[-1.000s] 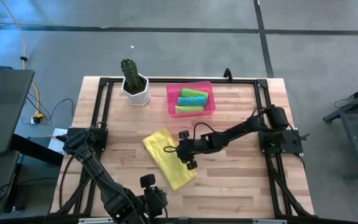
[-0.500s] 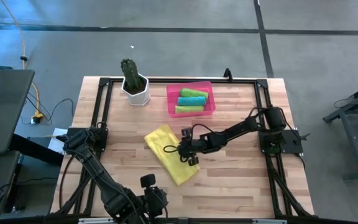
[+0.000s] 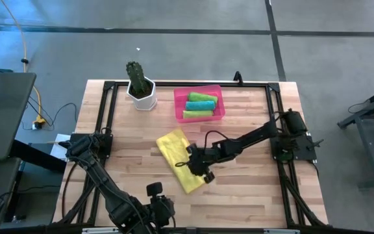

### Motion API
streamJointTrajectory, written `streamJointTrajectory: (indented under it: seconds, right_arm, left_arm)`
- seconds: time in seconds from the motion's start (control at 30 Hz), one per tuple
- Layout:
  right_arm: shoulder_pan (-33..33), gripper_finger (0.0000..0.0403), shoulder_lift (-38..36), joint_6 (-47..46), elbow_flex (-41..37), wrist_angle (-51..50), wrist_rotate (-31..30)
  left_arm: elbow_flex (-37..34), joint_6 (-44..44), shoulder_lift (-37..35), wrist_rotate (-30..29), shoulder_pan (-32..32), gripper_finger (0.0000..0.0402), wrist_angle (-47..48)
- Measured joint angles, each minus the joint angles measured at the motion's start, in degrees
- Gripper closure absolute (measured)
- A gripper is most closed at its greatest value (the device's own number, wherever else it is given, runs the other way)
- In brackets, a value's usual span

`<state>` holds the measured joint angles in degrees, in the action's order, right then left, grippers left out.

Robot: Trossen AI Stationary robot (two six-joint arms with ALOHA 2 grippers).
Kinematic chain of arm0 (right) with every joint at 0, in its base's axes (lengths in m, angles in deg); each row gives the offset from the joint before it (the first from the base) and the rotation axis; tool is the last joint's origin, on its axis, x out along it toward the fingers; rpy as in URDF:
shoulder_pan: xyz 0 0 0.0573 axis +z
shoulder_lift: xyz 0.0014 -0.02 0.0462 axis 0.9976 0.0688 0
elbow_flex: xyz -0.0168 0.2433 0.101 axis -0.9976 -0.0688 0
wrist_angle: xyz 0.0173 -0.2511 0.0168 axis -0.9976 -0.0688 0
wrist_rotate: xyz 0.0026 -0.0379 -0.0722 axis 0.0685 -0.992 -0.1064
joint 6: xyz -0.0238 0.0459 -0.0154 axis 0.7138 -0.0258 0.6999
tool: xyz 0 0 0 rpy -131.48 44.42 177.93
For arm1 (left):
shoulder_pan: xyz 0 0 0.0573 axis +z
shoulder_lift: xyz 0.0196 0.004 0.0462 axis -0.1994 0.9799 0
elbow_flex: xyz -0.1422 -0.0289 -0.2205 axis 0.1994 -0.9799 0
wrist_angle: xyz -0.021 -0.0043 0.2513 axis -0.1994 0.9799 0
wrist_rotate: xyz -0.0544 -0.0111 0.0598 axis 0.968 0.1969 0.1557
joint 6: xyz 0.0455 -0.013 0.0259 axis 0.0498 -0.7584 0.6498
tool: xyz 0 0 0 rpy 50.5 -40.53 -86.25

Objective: Roll microfiber towels into tight, uniform cylinder then place into a basket
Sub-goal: Roll the yellow microfiber cloth

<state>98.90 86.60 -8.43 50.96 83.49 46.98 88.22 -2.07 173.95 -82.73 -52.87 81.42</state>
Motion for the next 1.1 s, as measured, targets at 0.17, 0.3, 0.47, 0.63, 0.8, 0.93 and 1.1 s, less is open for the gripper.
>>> streamJointTrajectory:
  seconds: [0.17,0.3,0.47,0.63,0.8,0.93,1.1]
  right_arm:
    - [-0.8,0.0249,1.2,0.6,-0.1,0.4,0.2]
    - [-2.5,0.0249,2.1,1.3,-0.1,1.2,0.3]
    - [-4.4,0.0249,3.4,1.0,-0.1,2.4,2.2]
    - [-5.2,0.0249,5.3,-1.0,0.1,2.3,3.1]
    - [-6.0,0.0249,5.7,-10.3,0.3,-0.4,3.4]
    - [-7.0,0.0249,5.5,-23.8,0.5,-7.0,2.8]
    - [-7.0,0.0249,5.0,-48.3,0.8,-13.5,0.8]
  left_arm:
    - [0.0,0.0,0.0,0.0,0.1,0.0278,-0.4]
    - [0.0,-0.5,0.0,0.2,0.1,0.0278,-0.5]
    - [0.0,-0.5,0.0,0.2,0.1,0.0278,-0.7]
    - [0.0,-0.6,0.0,0.2,0.1,0.0278,-0.7]
    - [0.0,-0.6,0.0,0.2,0.1,0.0278,-0.6]
    - [0.0,-0.5,0.0,0.2,0.1,0.0278,-0.6]
    - [0.0,-0.5,0.0,0.2,0.1,0.0278,-0.6]
